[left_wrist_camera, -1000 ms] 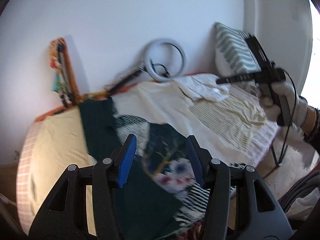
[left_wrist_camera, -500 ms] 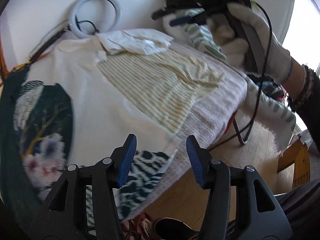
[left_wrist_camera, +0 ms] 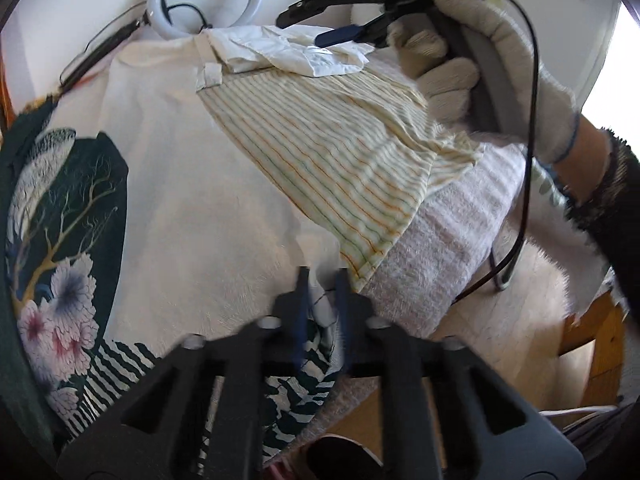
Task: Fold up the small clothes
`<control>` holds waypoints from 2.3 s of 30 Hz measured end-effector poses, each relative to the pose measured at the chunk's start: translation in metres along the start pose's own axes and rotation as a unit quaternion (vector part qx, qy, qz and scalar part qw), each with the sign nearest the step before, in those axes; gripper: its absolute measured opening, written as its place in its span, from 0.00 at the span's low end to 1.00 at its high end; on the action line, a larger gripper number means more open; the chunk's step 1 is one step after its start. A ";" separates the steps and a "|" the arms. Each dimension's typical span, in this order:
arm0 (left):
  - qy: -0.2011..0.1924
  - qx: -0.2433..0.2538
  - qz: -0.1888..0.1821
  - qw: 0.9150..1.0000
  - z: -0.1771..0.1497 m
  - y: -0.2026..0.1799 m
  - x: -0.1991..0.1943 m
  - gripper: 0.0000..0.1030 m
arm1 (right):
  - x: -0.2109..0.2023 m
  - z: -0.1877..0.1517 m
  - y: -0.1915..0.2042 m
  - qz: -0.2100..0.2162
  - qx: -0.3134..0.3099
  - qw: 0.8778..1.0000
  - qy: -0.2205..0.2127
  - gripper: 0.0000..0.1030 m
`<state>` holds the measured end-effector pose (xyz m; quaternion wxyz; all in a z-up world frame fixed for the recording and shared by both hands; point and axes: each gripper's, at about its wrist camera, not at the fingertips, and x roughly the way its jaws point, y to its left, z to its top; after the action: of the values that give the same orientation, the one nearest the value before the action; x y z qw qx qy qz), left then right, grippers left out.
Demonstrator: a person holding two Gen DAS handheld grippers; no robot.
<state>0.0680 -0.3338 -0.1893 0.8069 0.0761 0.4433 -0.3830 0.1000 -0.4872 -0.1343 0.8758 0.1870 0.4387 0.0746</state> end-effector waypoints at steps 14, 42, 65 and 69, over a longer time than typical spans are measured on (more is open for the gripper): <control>-0.044 -0.070 -0.025 0.996 0.004 0.025 -0.037 0.02 | 0.104 0.017 0.009 0.065 0.104 0.989 0.081 0.52; -0.110 -0.179 -0.035 0.977 -0.037 0.092 -0.100 0.02 | 0.116 0.052 0.176 -0.027 -0.105 0.994 0.027 0.01; -0.103 -0.241 0.041 0.964 -0.101 0.159 -0.135 0.02 | 0.228 0.004 0.330 -0.064 -0.277 0.954 0.095 0.01; -0.099 -0.239 0.053 0.964 -0.105 0.160 -0.136 0.02 | 0.240 -0.004 0.333 -0.066 -0.287 0.949 0.110 0.01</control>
<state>0.0662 -0.0992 -0.1806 0.8608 -0.1341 0.4349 -0.2279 0.2530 -0.1089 -0.1835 0.8415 -0.1114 0.5039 0.1596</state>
